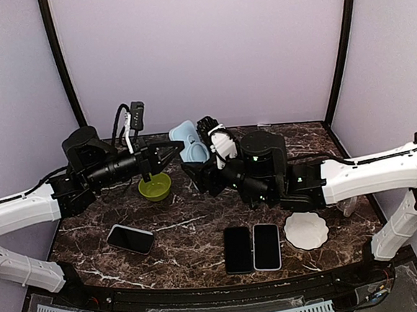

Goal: Put the phone into the phone case
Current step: Pass from the right arm to the left, then pass from the left arm to the right

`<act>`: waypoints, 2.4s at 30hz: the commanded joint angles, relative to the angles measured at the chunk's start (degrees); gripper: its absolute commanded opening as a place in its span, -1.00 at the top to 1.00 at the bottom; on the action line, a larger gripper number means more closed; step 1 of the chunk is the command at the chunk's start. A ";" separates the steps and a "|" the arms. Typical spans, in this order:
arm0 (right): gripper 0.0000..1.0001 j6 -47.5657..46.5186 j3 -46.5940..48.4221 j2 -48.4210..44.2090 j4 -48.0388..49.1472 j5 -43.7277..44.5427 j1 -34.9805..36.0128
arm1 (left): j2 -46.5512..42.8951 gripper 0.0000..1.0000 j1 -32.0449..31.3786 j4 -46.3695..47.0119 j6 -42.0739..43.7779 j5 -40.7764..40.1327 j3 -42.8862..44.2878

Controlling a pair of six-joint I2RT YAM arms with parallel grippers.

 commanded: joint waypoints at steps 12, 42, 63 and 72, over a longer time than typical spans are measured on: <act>-0.97 0.35 4.98 -3.55 -15.09 -19.00 -3.42 | -5.59 1.00 -0.10 -5.81 34.17 -14.08 -4.67; -0.54 34.78 21.88 12.54 -39.51 -33.66 -12.55 | -4.04 1.00 -18.58 4.66 101.67 -30.85 -21.77; 1.00 47.17 1.83 4.38 -26.51 -16.85 -12.90 | -2.80 -0.83 -18.89 -41.34 55.92 -12.54 -0.05; 1.00 57.75 -4.67 9.27 -15.55 -9.83 -7.34 | -7.17 -0.97 -4.30 -35.68 31.55 -7.85 2.17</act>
